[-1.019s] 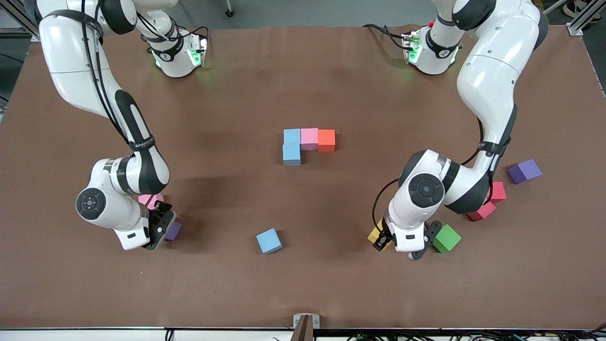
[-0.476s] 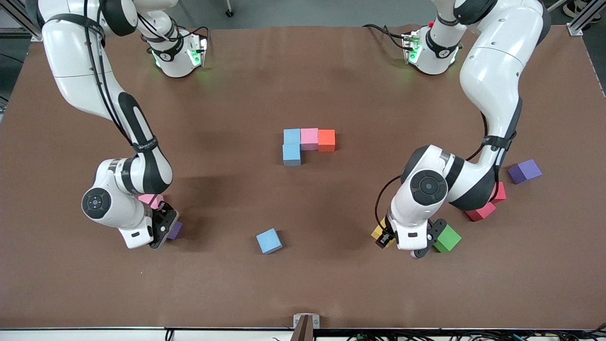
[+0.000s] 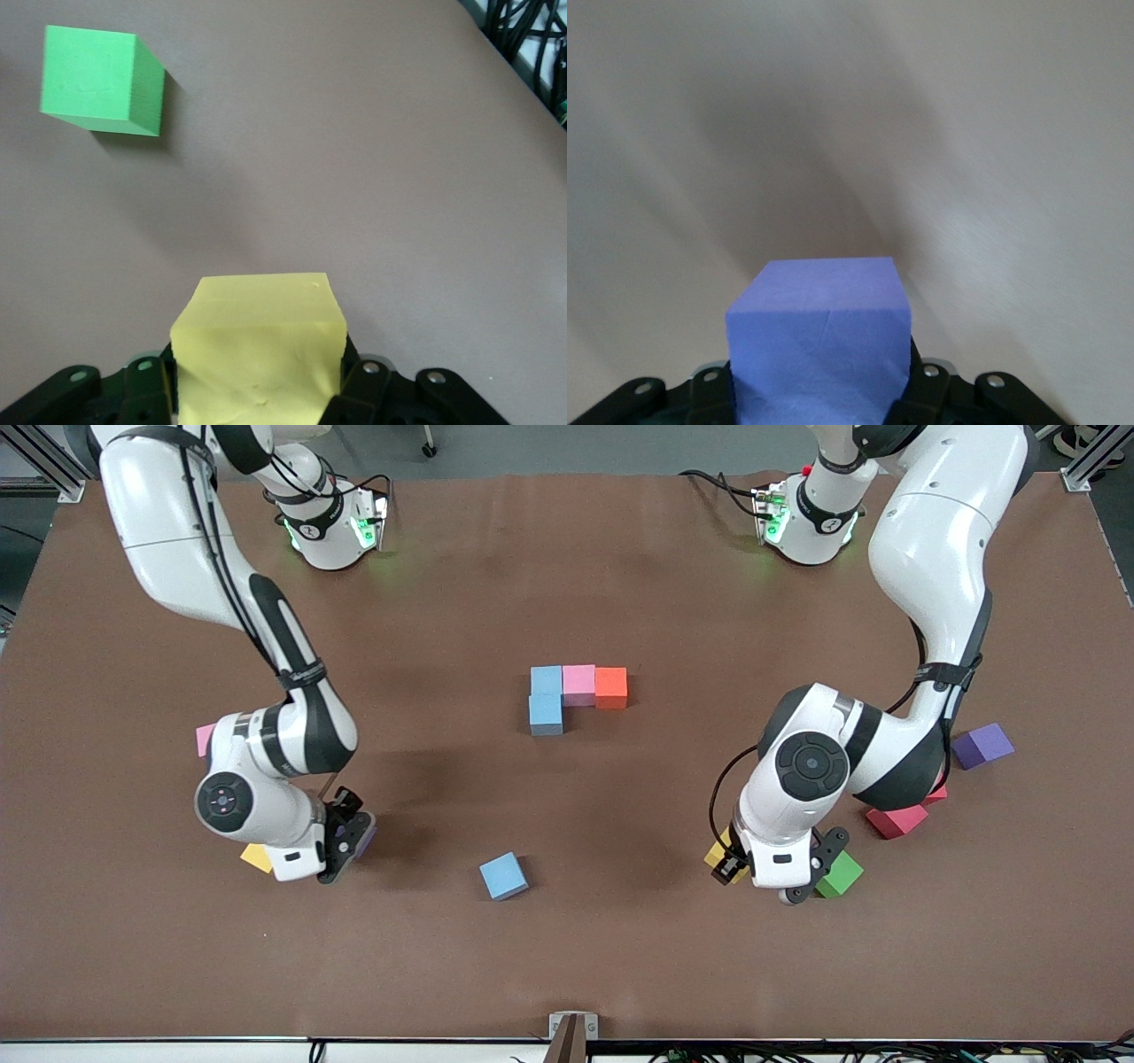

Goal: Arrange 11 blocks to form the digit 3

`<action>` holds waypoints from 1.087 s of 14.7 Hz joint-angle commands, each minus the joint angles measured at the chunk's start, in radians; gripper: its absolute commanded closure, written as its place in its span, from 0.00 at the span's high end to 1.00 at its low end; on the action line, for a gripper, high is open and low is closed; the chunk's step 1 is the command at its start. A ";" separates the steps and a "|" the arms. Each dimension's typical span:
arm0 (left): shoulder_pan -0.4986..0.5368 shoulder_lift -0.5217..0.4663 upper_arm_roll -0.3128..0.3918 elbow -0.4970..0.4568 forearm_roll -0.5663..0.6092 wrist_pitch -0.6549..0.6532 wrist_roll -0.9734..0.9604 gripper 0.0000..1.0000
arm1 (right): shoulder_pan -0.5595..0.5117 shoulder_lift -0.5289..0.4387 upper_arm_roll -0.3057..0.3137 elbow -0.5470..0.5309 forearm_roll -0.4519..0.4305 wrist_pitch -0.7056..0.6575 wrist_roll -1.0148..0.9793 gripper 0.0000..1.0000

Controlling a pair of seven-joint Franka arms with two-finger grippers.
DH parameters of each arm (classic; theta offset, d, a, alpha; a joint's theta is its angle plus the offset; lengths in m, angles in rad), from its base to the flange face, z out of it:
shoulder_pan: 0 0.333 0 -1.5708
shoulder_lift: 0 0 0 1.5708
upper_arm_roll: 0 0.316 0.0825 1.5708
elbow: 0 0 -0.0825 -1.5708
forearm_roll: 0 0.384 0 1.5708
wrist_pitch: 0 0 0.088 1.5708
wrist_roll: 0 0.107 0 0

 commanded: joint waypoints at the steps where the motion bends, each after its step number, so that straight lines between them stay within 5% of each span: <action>1: 0.001 -0.029 -0.003 -0.017 -0.011 -0.026 0.018 0.01 | 0.089 -0.029 -0.003 -0.026 -0.006 -0.030 0.239 0.09; 10: -0.014 -0.026 -0.008 -0.028 -0.009 -0.048 0.010 0.02 | 0.348 0.003 0.000 -0.025 0.014 0.045 1.015 0.12; 16: -0.019 -0.025 -0.008 -0.046 -0.029 -0.048 -0.057 0.00 | 0.440 0.058 0.000 -0.014 0.014 0.142 1.272 0.12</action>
